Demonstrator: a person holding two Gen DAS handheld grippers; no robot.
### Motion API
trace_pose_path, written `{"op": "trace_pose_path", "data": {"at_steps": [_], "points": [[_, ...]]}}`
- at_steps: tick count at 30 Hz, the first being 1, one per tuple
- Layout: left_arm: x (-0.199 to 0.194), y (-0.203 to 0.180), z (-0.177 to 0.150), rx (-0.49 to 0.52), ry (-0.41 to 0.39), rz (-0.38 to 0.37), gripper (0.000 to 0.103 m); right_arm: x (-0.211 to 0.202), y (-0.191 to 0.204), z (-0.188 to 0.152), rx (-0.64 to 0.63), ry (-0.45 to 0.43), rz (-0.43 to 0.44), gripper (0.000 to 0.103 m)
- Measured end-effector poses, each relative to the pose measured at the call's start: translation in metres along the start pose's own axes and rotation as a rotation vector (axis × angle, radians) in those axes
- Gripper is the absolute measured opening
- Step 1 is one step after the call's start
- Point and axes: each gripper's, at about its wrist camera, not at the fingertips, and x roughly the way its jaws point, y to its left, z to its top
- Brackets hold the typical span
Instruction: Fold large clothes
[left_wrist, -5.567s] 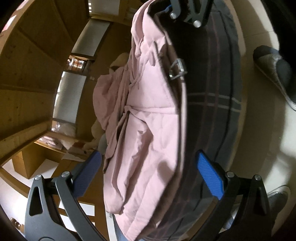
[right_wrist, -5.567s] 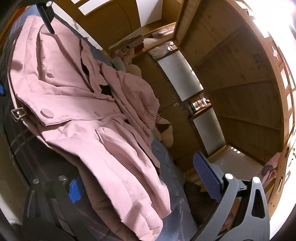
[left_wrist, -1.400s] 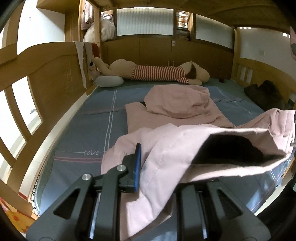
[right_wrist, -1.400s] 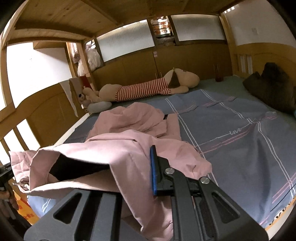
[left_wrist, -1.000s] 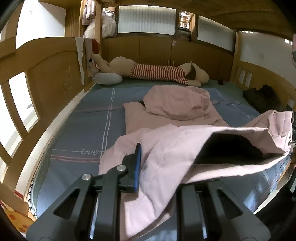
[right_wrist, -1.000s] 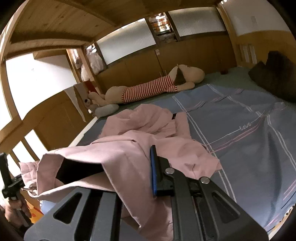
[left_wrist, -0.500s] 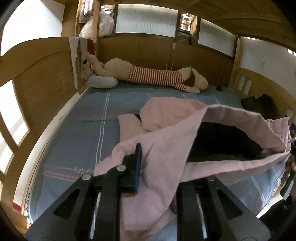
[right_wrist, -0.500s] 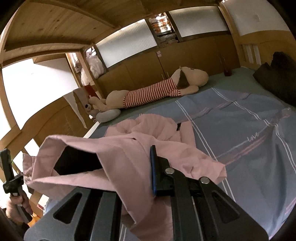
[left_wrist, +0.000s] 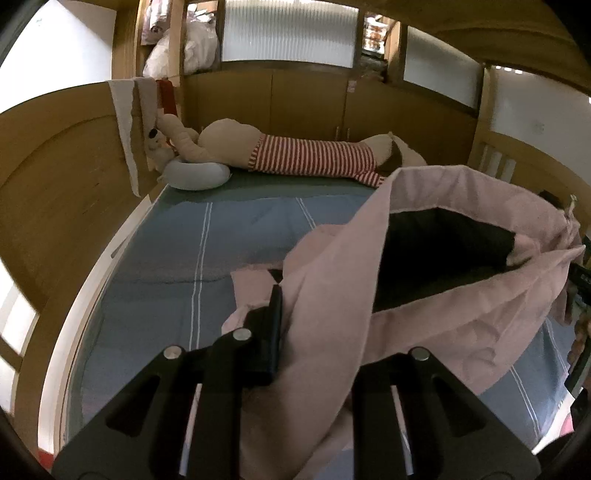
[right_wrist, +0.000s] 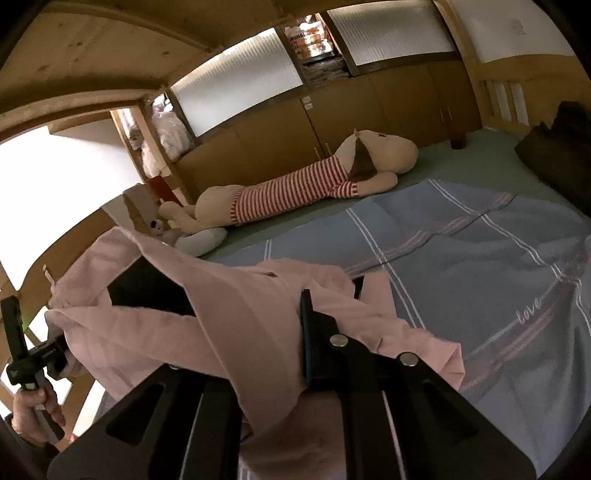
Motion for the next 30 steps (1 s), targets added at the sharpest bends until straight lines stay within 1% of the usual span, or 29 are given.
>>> {"op": "trace_pose_path", "data": {"at_steps": [6, 11, 15, 20, 26, 30], "points": [[0.074, 0.007, 0.03, 0.003, 0.043, 0.026, 0.015, 0.066, -0.02, 0.02, 0.054, 0.042, -0.042, 0.009], [0.131, 0.011, 0.041, 0.025, 0.073, 0.06, 0.016, 0.122, -0.04, 0.025, 0.091, 0.098, -0.084, 0.009], [0.173, 0.013, 0.043, 0.04, 0.094, 0.082, 0.016, 0.157, -0.048, 0.026, 0.07, 0.138, -0.122, 0.009], [0.212, 0.014, 0.045, 0.046, 0.115, 0.105, 0.017, 0.188, -0.055, 0.029, 0.049, 0.182, -0.156, 0.009], [0.244, 0.016, 0.043, 0.071, 0.132, 0.133, 0.019, 0.22, -0.056, 0.032, 0.002, 0.221, -0.204, 0.01], [0.253, 0.017, 0.043, 0.072, 0.127, 0.15, 0.023, 0.231, -0.052, 0.033, -0.009, 0.229, -0.225, 0.011]]}}
